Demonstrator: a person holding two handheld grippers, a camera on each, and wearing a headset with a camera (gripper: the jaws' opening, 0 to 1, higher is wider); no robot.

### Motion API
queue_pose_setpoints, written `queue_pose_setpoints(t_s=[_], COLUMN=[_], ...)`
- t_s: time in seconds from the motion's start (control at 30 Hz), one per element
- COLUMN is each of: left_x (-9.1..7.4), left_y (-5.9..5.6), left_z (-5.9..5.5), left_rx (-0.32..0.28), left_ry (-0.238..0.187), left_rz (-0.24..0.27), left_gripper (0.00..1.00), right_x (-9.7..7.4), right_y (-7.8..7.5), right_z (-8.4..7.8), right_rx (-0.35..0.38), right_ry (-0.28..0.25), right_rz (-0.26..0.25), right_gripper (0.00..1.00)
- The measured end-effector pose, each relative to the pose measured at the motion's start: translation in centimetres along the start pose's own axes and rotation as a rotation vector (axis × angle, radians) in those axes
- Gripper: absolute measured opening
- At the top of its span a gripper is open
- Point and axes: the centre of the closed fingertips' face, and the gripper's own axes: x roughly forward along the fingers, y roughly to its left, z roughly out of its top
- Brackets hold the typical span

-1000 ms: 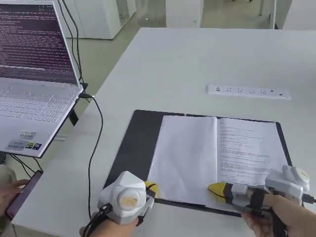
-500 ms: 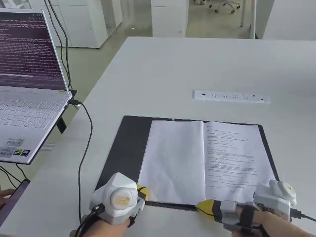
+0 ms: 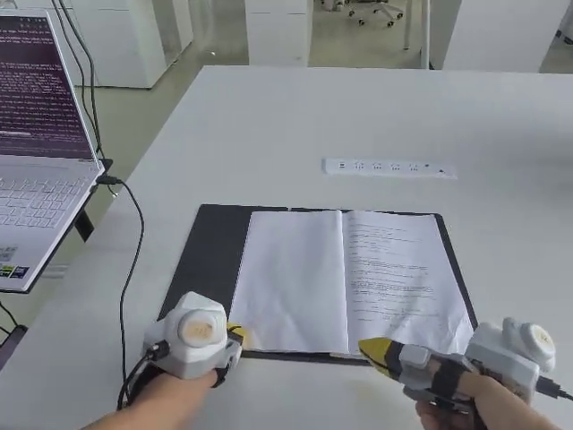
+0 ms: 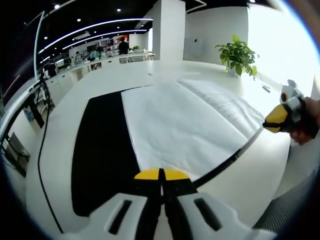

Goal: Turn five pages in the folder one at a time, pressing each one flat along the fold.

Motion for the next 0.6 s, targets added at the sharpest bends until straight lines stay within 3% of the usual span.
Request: queue_pose_setpoints(t_s=[0.07, 0.13, 0.23, 0.4, 0.47, 0.6], left_x=[-0.4, -1.1, -2.4, -5.1, -6.1, -8.3], left_y=[-0.2, -0.4, -1.1, -1.6, -1.7, -1.2], left_z=[0.1, 0.6, 1.8, 3.9, 4.6, 6.0], left_rx=[-0.020, -0.054, -0.088, -0.126, -0.163, -0.168], left_ry=[0.020, 0.022, -0.008, -0.085, -0.113, -0.156], left_rz=[-0.007, -0.017, -0.047, -0.080, -0.093, -0.082], left_gripper=[0.01, 0.08, 0.19, 0.23, 0.25, 0.38], right_x=[-1.4, -3.0, -5.4, -8.8, -9.7, -11.3], right_y=[-0.3, -0.6, -0.3, 0.5, 1.0, 2.4], right_z=[1.9, 3.7, 5.5, 6.9, 7.1, 7.2], right_rx=[-0.063, -0.134, -0.234, -0.374, -0.398, -0.497], right_ry=[-0.082, -0.151, -0.216, -0.286, -0.313, -0.341], right_rz=[-0.047, -0.101, -0.137, -0.199, -0.217, -0.229], right_gripper=[0.06, 0.09, 0.16, 0.20, 0.22, 0.27])
